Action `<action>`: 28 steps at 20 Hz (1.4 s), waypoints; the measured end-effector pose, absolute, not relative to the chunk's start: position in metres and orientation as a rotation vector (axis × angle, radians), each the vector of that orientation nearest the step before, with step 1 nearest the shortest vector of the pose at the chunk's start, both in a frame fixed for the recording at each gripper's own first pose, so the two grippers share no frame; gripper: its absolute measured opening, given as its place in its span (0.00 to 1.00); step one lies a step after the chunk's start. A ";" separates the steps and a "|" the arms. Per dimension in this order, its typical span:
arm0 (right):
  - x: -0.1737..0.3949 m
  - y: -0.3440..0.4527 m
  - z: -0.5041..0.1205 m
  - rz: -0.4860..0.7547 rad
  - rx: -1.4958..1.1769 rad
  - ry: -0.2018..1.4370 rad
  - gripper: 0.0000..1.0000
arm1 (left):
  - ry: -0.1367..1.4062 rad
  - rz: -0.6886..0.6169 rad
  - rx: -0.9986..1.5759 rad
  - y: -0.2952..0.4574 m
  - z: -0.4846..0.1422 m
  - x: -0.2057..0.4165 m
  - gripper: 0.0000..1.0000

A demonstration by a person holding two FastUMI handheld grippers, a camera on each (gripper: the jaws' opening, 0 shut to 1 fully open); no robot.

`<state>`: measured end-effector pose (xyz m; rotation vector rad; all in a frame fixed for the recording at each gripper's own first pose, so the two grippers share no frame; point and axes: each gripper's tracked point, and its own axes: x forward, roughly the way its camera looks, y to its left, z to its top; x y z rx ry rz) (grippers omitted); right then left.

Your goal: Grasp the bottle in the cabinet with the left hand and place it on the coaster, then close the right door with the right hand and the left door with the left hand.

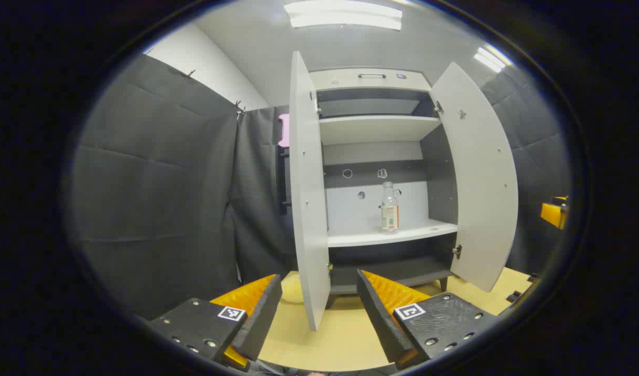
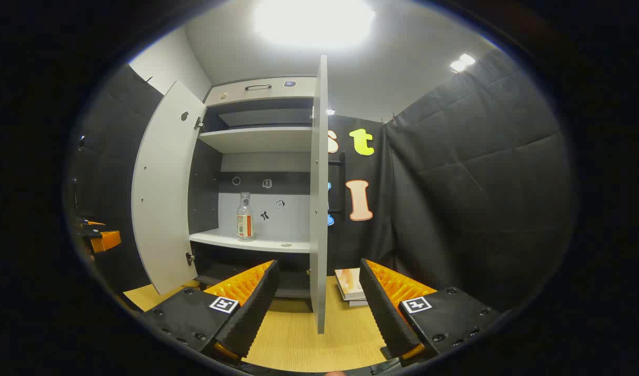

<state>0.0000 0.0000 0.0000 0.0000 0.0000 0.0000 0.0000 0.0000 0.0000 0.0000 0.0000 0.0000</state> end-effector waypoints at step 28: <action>0.029 -0.030 -0.007 0.048 -0.010 -0.006 0.97 | -0.016 -0.007 -0.014 -0.056 0.018 0.032 0.89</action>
